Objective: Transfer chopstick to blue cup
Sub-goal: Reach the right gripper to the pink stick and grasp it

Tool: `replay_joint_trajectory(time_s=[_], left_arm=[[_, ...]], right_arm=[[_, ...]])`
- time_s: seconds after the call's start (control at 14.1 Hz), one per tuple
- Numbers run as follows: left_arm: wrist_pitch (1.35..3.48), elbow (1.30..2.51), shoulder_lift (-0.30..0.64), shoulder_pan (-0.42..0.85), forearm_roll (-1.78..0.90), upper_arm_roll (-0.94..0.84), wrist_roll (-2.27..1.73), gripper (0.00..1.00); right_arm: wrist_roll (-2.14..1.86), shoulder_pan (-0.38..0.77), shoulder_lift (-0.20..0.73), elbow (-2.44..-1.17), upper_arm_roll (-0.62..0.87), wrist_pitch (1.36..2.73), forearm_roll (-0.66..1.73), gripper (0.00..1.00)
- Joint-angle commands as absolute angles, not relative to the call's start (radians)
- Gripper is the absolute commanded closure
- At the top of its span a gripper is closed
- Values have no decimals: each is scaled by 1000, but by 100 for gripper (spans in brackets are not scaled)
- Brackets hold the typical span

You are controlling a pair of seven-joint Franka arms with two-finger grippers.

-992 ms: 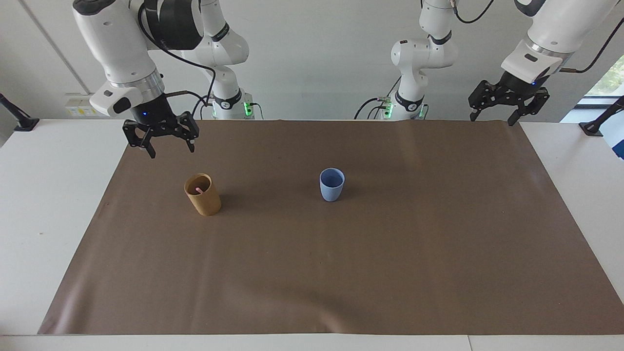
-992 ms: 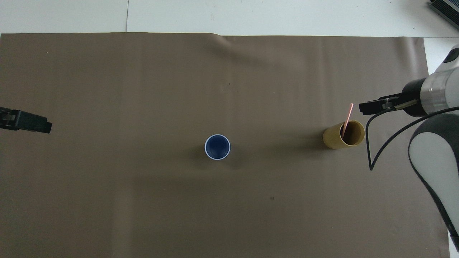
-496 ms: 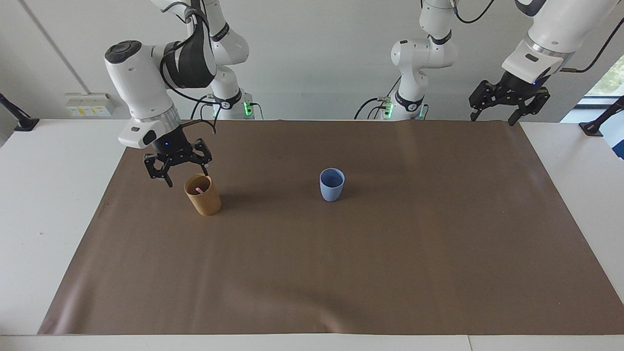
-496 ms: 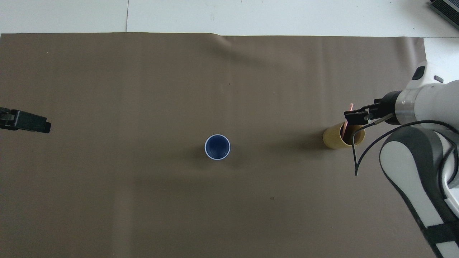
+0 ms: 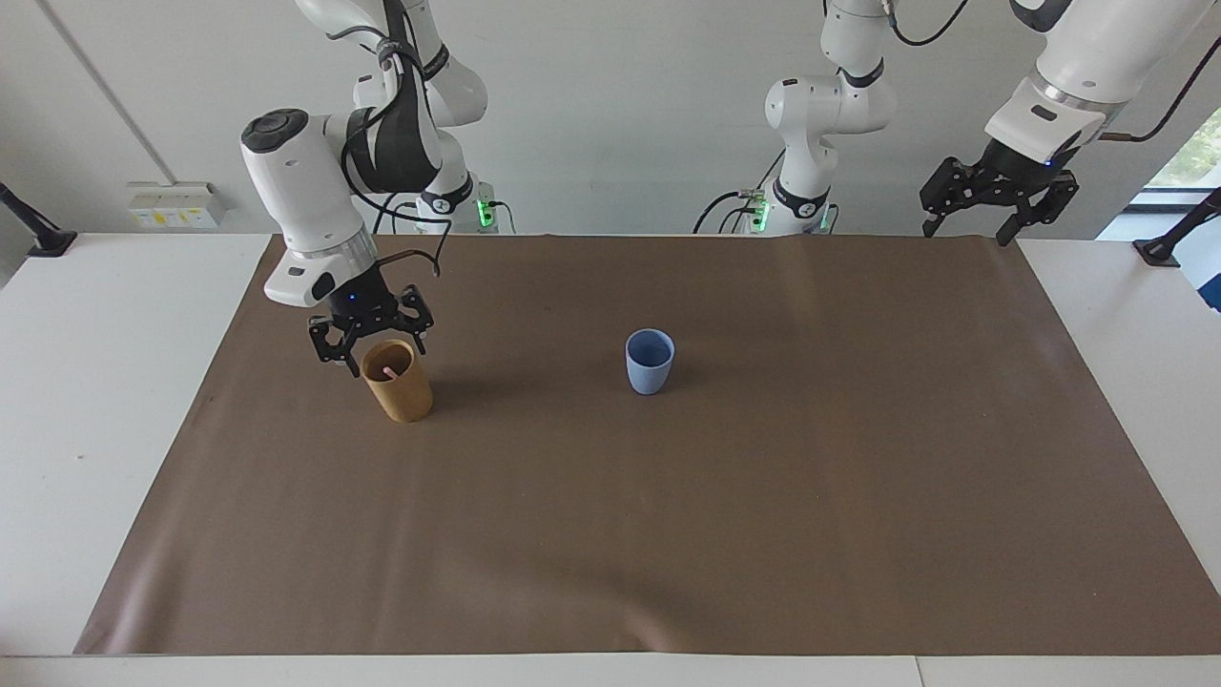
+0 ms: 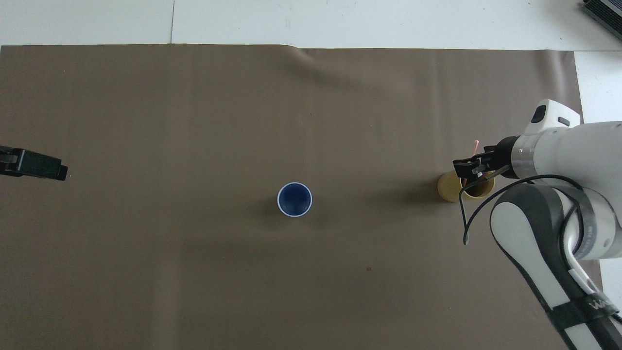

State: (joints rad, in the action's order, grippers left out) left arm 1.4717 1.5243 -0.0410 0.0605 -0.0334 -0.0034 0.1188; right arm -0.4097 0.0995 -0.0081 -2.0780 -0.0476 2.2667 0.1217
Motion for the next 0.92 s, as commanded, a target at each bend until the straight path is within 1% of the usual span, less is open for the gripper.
replay_joint_trajectory(time_s=[0.0,0.07,0.14,0.21,0.28,0.71,0.85], left_arm=[[1463,1540,-60,61,-17,-2,107,0],[1463,1540,-60,61,-17,-2,107,0],[1463,1540,-60,60,-17,2,107,0],[1463,1540,-60,61,-17,2,107,0],[1463,1540,-60,61,-17,2,107,0],[1463,1540,-60,60,-17,3,107,0],[1463,1540,-60,60,-17,3,107,0]], right_arm=[[-436,86,-20,-2097,-46,2278,150,69],[-436,84,-18,-2095,-46,2276,150,74],[-436,83,-18,-2095,-46,2272,150,82],[-431,83,-20,-2094,-48,2264,150,95],[-426,84,-18,-2089,-48,2261,150,99],[-431,81,-21,-2043,-52,2258,149,100],[-430,80,-29,-2011,-52,2214,141,100]])
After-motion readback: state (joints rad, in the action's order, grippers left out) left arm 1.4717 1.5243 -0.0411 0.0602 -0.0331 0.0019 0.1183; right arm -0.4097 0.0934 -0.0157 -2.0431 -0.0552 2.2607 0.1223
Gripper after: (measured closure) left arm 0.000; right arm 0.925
